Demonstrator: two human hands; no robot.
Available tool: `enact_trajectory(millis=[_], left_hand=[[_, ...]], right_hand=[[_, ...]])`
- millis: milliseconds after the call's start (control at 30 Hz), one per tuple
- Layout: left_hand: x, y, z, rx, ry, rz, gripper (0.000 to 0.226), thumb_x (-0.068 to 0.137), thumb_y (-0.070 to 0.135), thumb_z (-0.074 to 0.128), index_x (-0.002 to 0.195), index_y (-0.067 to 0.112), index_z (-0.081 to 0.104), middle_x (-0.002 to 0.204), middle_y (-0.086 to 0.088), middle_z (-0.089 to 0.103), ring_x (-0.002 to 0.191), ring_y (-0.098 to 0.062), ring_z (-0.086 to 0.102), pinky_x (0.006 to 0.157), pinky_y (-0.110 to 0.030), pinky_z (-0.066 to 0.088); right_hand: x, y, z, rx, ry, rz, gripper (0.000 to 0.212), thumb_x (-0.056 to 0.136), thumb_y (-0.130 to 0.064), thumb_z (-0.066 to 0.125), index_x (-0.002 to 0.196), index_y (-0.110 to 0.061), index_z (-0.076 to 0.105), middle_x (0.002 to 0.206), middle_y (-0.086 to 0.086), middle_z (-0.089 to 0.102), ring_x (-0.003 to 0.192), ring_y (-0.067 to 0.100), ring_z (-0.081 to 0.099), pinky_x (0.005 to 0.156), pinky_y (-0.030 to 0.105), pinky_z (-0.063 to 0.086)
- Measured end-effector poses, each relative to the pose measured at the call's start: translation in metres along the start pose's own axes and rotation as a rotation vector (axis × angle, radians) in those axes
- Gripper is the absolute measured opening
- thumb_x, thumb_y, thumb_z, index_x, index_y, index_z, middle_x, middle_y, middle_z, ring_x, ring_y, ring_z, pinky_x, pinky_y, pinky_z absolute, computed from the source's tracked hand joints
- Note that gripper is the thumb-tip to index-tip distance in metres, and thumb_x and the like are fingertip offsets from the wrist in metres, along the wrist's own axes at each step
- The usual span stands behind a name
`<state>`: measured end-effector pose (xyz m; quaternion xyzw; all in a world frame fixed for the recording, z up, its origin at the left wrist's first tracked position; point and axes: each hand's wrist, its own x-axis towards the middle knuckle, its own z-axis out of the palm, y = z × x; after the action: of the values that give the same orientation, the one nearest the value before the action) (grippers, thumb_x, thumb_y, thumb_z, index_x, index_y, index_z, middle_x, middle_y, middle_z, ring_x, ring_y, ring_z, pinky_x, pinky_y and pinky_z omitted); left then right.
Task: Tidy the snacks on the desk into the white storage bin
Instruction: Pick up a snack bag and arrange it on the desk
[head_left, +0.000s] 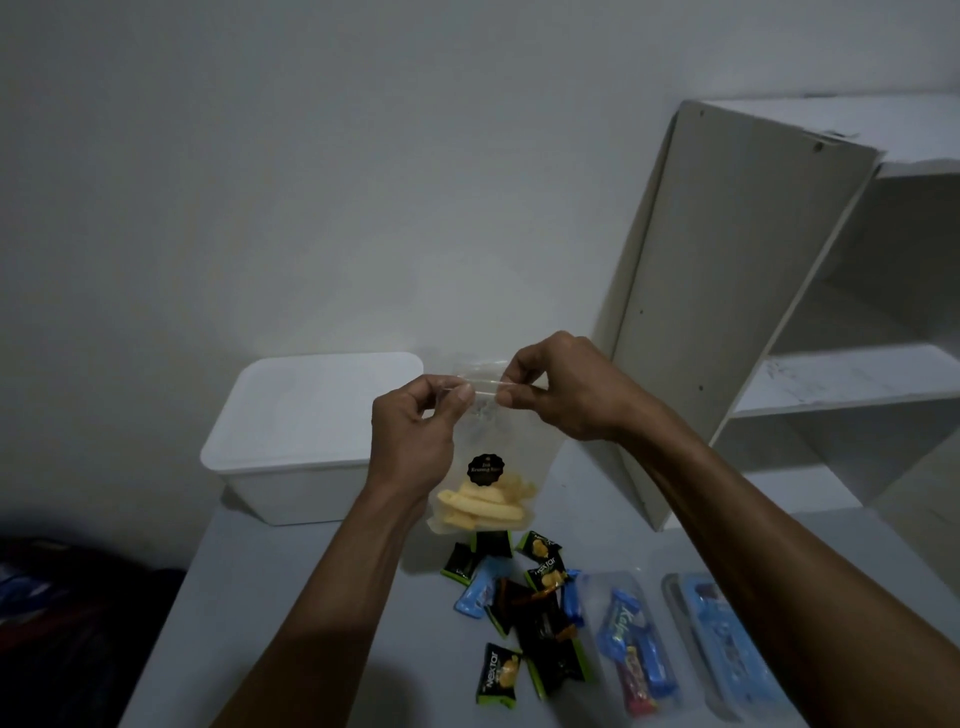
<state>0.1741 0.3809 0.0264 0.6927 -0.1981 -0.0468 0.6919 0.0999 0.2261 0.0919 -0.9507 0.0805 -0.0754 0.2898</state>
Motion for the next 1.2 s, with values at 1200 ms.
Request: enact_trajectory(millis=[1200], left_hand=[[-0.001, 0.011, -0.001, -0.177, 0.008, -0.067, 0.009, 0.081, 0.005, 0.074, 0.079, 0.014, 0.074, 0.074, 0.002, 0.072, 0.069, -0.002, 0.066, 0.067, -0.013, 0.051]], right_hand=[[-0.007, 0.021, -0.013, 0.232, 0.089, 0.003, 0.011, 0.081, -0.032, 0.079, 0.082, -0.022, 0.076, 0.083, -0.006, 0.074, 0.08, 0.03, 0.07, 0.076, 0.052, 0.058]])
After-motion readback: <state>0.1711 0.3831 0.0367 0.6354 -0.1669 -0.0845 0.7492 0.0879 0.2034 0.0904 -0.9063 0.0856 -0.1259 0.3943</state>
